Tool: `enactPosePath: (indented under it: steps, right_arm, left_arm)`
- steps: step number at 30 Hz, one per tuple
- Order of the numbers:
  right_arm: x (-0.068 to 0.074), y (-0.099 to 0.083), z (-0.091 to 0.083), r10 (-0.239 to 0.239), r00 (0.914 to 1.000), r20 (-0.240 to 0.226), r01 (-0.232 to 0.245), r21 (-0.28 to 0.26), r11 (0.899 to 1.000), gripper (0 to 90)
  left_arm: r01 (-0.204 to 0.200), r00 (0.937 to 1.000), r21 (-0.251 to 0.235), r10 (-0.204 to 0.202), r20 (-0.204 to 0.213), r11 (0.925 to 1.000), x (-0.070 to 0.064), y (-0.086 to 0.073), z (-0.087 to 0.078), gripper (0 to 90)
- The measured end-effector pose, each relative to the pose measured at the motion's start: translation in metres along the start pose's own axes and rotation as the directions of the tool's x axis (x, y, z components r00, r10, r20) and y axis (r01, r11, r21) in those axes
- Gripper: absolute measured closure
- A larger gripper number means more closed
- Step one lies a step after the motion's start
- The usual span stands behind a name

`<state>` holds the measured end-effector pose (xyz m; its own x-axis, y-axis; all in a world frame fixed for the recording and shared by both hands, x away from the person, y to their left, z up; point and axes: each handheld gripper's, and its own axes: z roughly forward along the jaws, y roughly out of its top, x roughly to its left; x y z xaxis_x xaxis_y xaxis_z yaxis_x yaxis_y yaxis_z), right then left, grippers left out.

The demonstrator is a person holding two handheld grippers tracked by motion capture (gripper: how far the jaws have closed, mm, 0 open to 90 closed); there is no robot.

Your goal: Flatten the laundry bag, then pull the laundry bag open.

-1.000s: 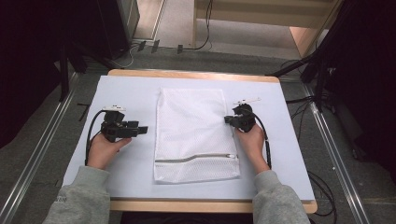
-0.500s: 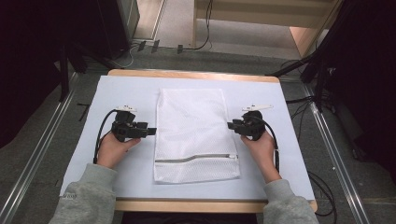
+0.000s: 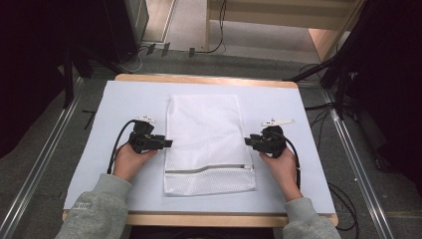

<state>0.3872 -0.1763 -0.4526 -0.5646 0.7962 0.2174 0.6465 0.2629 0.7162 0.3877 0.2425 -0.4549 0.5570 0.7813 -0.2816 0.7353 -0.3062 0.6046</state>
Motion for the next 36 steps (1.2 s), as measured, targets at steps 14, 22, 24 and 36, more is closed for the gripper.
enactPosePath:
  steps: [14, 22, 24, 36]
  right_arm:
    - [0.002, -0.001, 0.005, -0.009, 1.0, -0.004, 0.009, 0.012, 1.0, 68.4]
    - [0.006, -0.001, 0.007, -0.021, 0.9997, -0.009, 0.021, 0.018, 1.0, 68.8]
    - [0.007, -0.001, 0.007, -0.018, 0.9998, -0.012, 0.019, 0.017, 1.0, 68.8]
    - [0.016, -0.006, 0.0, -0.019, 0.999, -0.041, 0.02, 0.011, 1.0, 69.7]
  left_arm:
    - [0.012, 0.9999, 0.024, -0.012, 0.011, 0.9996, 0.001, 0.003, 0.003, 90.0]
    - [0.044, 0.9983, -0.004, -0.044, -0.037, 0.999, 0.021, 0.003, -0.013, 90.0]
    - [0.06, 0.9974, -0.015, -0.06, -0.04, 0.9981, 0.026, 0.002, -0.016, 90.0]
    - [0.04, 0.9987, -0.008, -0.04, 0.033, 0.9992, 0.024, 0.001, -0.025, 66.7]
